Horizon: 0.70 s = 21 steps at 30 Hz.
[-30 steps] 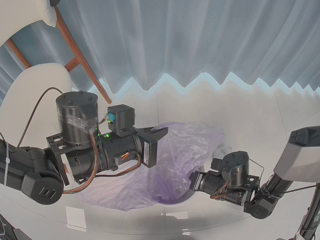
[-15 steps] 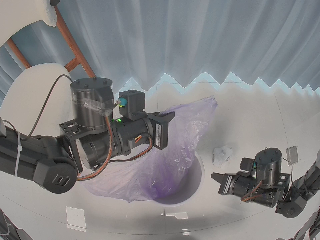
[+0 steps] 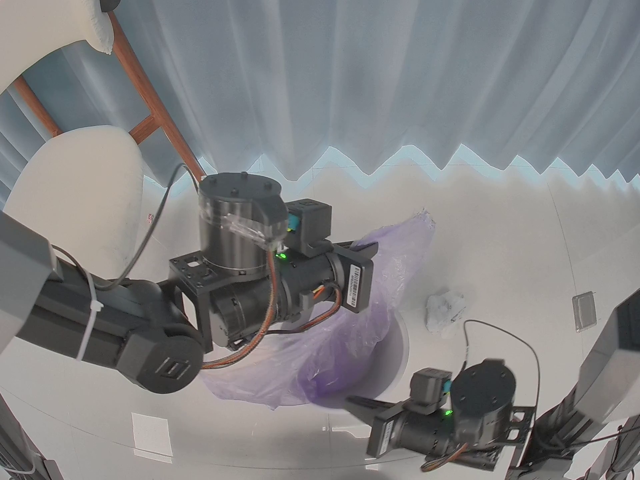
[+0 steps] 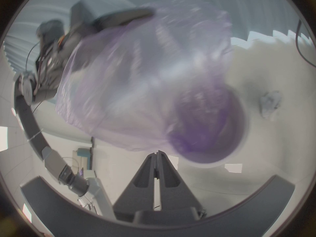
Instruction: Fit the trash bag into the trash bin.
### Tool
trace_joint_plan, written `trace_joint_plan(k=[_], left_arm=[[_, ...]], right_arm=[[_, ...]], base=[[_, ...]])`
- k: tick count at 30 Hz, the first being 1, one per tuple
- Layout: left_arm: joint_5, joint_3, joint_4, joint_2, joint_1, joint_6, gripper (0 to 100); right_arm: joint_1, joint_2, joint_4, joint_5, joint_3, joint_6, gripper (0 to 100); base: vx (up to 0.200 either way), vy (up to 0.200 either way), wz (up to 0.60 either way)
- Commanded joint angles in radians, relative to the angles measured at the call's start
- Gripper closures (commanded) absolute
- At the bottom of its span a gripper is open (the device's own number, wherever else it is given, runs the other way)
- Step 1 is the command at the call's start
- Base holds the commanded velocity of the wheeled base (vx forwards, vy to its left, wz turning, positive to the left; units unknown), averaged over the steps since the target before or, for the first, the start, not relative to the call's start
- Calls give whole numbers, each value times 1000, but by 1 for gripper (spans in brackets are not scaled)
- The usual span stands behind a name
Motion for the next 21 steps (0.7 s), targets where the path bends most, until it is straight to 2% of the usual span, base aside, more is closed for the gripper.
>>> trace_joint_plan(k=[1,6,11,15,21], left_arm=[[28,-53,-1,74,-47,-38,100],[30,-58,1,73,-36,-40,100],[31,-58,1,73,-36,-40,100],[31,-64,1,70,-37,-40,100],[31,-59,2,63,-31,-40,100]], right_arm=[[146,195,-68,-2,-75,3,100],[212,277,-82,-14,-123,6,100],[215,367,-96,-72,-279,8,100],[227,421,-98,-83,-335,17,100],[221,484,-107,-192,-448,40,100]], base=[[0,0,0],[0,0,0],[0,0,0],[0,0,0],[0,0,0]])
